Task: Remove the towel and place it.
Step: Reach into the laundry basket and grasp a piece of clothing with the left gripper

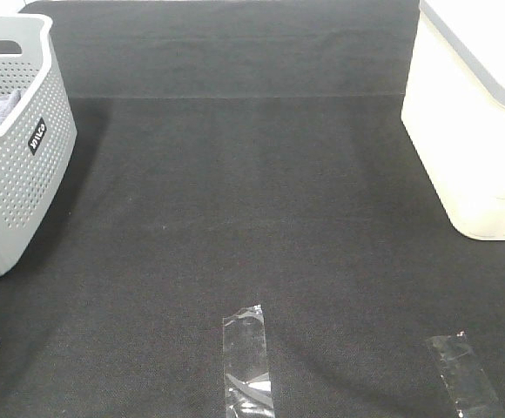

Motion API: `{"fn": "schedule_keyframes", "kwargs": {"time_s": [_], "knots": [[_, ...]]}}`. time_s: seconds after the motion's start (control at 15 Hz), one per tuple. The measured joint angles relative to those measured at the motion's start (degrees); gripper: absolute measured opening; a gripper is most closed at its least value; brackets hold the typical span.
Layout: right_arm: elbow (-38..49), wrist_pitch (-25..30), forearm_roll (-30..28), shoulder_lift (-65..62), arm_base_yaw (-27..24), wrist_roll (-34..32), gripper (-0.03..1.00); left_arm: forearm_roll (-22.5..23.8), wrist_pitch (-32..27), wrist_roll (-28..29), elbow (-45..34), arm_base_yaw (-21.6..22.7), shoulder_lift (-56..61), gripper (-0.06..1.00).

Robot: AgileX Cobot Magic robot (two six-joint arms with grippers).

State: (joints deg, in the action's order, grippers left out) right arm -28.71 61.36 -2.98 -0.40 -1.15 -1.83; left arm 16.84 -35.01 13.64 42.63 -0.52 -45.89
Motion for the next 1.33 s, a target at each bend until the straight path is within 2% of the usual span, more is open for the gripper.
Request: {"fn": "schedule_keyframes", "kwargs": {"time_s": [0.13,0.2,0.4,0.67,0.73,0.93,1.13,1.33], "knots": [[0.0,0.0,0.0,0.0,0.0,0.0,0.65,1.78,-1.78,0.8,8.25,0.0,-11.97,0.63],[0.0,0.0,0.0,0.0,0.0,0.0,0.65,2.01,-4.53,0.86,14.95,0.0,-20.68,0.63],[0.0,0.0,0.0,0.0,0.0,0.0,0.65,2.58,-10.31,0.86,29.74,0.0,-35.75,0.63],[0.0,0.0,0.0,0.0,0.0,0.0,0.65,6.76,-19.19,0.86,48.76,0.0,-51.51,0.63],[0.0,0.0,0.0,0.0,0.0,0.0,0.65,6.76,-19.19,0.86,48.76,0.0,-51.51,0.63],[0.0,0.0,0.0,0.0,0.0,0.0,0.65,8.19,-24.06,0.8,63.48,0.0,-63.66,0.63],[0.0,0.0,0.0,0.0,0.0,0.0,0.65,7.33,-26.59,0.06,75.29,1.78,-72.48,0.63],[0.0,0.0,0.0,0.0,0.0,0.0,0.65,1.55,-26.99,-1.6,84.34,6.13,-80.9,0.63]]}}
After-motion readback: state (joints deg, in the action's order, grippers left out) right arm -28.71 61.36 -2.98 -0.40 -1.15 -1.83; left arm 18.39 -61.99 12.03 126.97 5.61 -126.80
